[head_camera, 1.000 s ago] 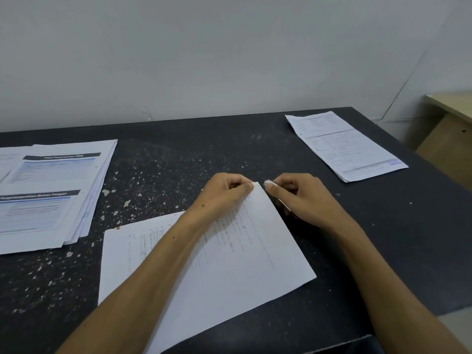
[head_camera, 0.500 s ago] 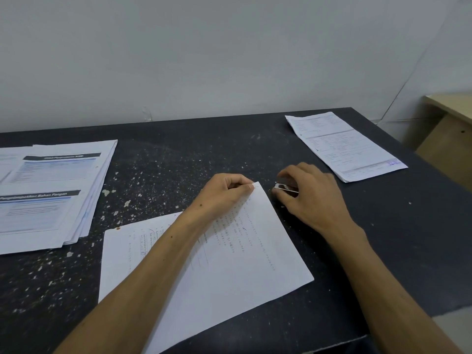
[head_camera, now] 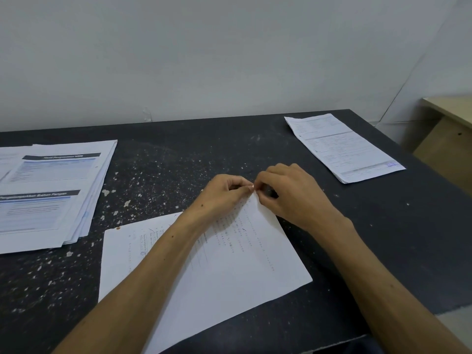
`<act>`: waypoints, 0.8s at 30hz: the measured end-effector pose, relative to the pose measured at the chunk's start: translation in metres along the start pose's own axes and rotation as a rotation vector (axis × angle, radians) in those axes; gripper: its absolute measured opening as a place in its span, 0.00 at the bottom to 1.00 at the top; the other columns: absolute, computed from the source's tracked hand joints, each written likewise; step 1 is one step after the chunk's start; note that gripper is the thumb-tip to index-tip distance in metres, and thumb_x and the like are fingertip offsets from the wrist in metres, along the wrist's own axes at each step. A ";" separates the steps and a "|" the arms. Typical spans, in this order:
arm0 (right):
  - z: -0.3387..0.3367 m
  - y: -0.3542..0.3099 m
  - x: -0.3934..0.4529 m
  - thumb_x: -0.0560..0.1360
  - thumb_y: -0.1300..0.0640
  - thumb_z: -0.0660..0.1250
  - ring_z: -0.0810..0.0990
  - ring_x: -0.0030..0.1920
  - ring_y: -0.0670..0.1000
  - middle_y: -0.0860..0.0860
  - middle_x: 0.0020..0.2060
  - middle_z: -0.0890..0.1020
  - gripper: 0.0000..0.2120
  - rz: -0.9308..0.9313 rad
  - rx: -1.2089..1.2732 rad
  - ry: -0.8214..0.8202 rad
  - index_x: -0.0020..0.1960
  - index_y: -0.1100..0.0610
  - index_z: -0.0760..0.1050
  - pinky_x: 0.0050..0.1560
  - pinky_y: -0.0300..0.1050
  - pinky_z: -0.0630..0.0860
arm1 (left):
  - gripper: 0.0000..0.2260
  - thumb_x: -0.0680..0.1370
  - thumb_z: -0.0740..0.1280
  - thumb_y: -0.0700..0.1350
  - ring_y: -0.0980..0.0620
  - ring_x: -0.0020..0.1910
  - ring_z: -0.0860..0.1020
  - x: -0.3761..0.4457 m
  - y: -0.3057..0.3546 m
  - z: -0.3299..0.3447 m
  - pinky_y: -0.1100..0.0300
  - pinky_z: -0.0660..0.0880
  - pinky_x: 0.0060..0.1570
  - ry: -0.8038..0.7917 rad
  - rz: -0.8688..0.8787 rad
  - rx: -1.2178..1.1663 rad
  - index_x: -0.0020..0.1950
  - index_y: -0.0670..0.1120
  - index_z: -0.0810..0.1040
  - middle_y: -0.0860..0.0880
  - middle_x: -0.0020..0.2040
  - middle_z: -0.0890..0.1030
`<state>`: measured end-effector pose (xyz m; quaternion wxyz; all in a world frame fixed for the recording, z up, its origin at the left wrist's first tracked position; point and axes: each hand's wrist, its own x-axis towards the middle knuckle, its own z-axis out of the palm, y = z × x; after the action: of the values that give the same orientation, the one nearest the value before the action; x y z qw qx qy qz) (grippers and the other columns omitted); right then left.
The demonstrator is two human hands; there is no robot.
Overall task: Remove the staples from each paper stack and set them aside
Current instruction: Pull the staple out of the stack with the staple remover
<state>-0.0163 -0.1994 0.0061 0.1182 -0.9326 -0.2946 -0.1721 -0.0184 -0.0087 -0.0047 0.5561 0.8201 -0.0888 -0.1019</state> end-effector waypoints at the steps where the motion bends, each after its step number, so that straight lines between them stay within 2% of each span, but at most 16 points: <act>1: 0.001 0.001 0.000 0.79 0.53 0.70 0.78 0.46 0.49 0.46 0.45 0.83 0.03 -0.008 -0.006 -0.001 0.51 0.51 0.81 0.50 0.48 0.75 | 0.08 0.83 0.68 0.47 0.58 0.54 0.84 0.000 0.000 0.000 0.57 0.77 0.62 0.002 0.002 0.007 0.53 0.52 0.87 0.55 0.50 0.87; 4: 0.006 0.004 -0.003 0.81 0.55 0.68 0.77 0.46 0.49 0.46 0.45 0.81 0.02 0.018 0.069 -0.001 0.52 0.52 0.78 0.50 0.47 0.74 | 0.08 0.84 0.68 0.46 0.58 0.53 0.84 0.000 0.000 0.000 0.59 0.78 0.59 0.007 -0.003 -0.002 0.53 0.52 0.87 0.55 0.50 0.87; 7: 0.012 0.008 -0.005 0.82 0.57 0.66 0.76 0.46 0.47 0.45 0.46 0.80 0.01 0.080 0.226 -0.019 0.53 0.53 0.76 0.49 0.46 0.76 | 0.08 0.83 0.68 0.45 0.57 0.53 0.84 0.000 -0.002 0.000 0.55 0.79 0.61 0.019 0.002 -0.005 0.53 0.52 0.87 0.55 0.49 0.87; 10: 0.012 0.010 -0.004 0.81 0.61 0.67 0.79 0.45 0.45 0.45 0.44 0.81 0.02 0.125 0.378 0.011 0.51 0.55 0.78 0.47 0.39 0.75 | 0.08 0.83 0.68 0.44 0.56 0.52 0.85 0.001 -0.003 0.000 0.53 0.80 0.61 0.019 0.015 -0.024 0.53 0.51 0.87 0.54 0.49 0.88; 15: 0.012 0.009 -0.001 0.82 0.61 0.66 0.77 0.43 0.43 0.44 0.42 0.80 0.03 0.157 0.377 -0.020 0.50 0.55 0.77 0.43 0.30 0.69 | 0.08 0.84 0.67 0.45 0.56 0.52 0.85 0.001 -0.002 -0.001 0.54 0.79 0.61 0.006 0.021 -0.029 0.53 0.51 0.86 0.53 0.50 0.88; 20: 0.011 0.008 0.000 0.82 0.60 0.66 0.74 0.45 0.42 0.43 0.44 0.78 0.03 0.161 0.331 -0.042 0.51 0.53 0.76 0.45 0.33 0.67 | 0.08 0.84 0.67 0.45 0.56 0.52 0.85 0.001 -0.003 0.000 0.55 0.79 0.60 0.005 0.003 -0.031 0.53 0.51 0.86 0.54 0.50 0.88; 24: 0.011 0.001 -0.002 0.82 0.60 0.65 0.73 0.48 0.49 0.48 0.47 0.78 0.02 0.030 0.089 0.012 0.53 0.57 0.76 0.48 0.44 0.72 | 0.08 0.83 0.68 0.44 0.56 0.53 0.85 0.002 -0.004 0.000 0.53 0.79 0.63 0.014 0.003 -0.022 0.53 0.51 0.87 0.54 0.49 0.88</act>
<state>-0.0149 -0.1978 -0.0048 0.1638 -0.9296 -0.2871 -0.1628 -0.0164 -0.0080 -0.0086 0.5660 0.8143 -0.0850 -0.0961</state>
